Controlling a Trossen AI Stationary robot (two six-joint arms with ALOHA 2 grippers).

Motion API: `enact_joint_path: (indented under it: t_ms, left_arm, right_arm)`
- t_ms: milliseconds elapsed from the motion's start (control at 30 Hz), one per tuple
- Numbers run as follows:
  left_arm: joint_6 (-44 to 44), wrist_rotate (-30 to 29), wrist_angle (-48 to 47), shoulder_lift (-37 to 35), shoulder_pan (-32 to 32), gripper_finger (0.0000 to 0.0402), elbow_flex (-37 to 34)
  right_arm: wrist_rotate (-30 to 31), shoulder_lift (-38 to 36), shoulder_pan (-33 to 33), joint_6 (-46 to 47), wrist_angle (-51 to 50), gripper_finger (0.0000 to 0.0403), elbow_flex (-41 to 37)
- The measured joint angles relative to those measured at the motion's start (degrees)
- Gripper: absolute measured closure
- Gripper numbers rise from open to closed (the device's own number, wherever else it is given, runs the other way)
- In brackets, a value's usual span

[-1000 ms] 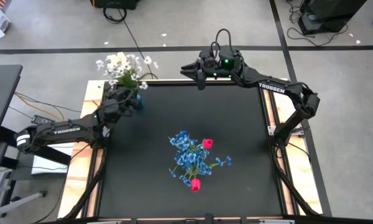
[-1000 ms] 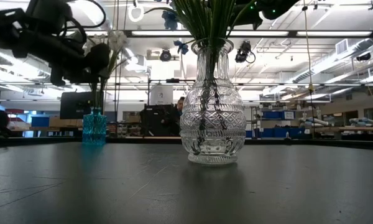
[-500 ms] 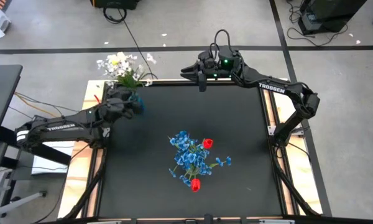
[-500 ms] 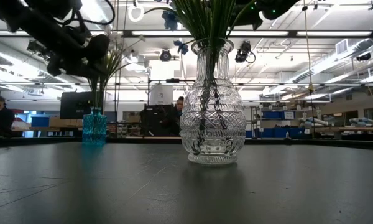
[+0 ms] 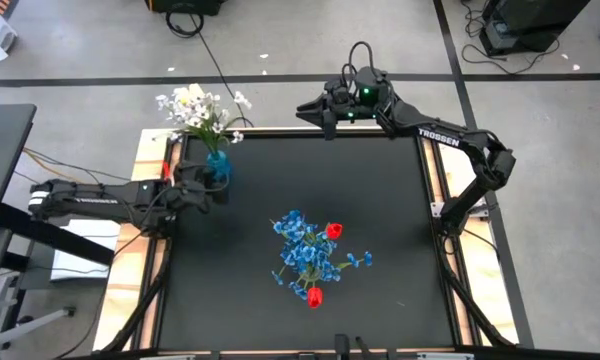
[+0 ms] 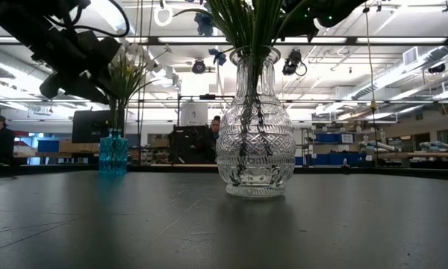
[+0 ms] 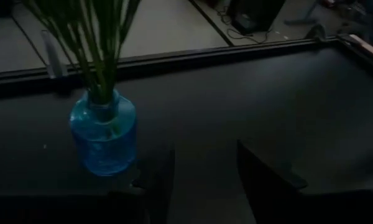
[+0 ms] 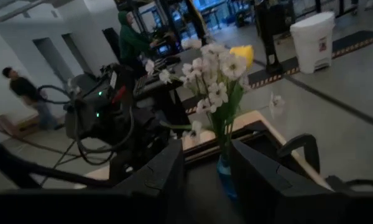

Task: Sort flowers into vase by color
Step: Return to Home Position

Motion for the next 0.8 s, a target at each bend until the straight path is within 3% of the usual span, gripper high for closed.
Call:
enact_joint_path:
  t_ms: [167, 433, 633, 800]
  left_arm:
    - [-0.1, -0.1, 0.7, 0.0, -2.5, 0.0248, 0.0]
    - [3.7, 6.4, 6.0, 0.0, -3.1, 0.0307, 0.0]
    - [4.5, 6.9, 6.6, -0.4, -3.1, 0.0358, 0.0]
    - [4.5, 7.0, 7.5, -2.2, -3.1, 0.0385, 0.0]
  right_arm:
    - [-2.9, 0.0, -0.3, 0.0, -3.4, 0.0264, 0.0]
    - [-3.3, 0.0, -0.3, 0.9, -4.6, 0.0284, 0.0]
    - [-4.8, -0.8, -0.3, 3.8, -8.1, 0.0333, 0.0]
    - [-1.1, -4.0, -0.3, -0.1, -15.7, 0.0391, 0.0]
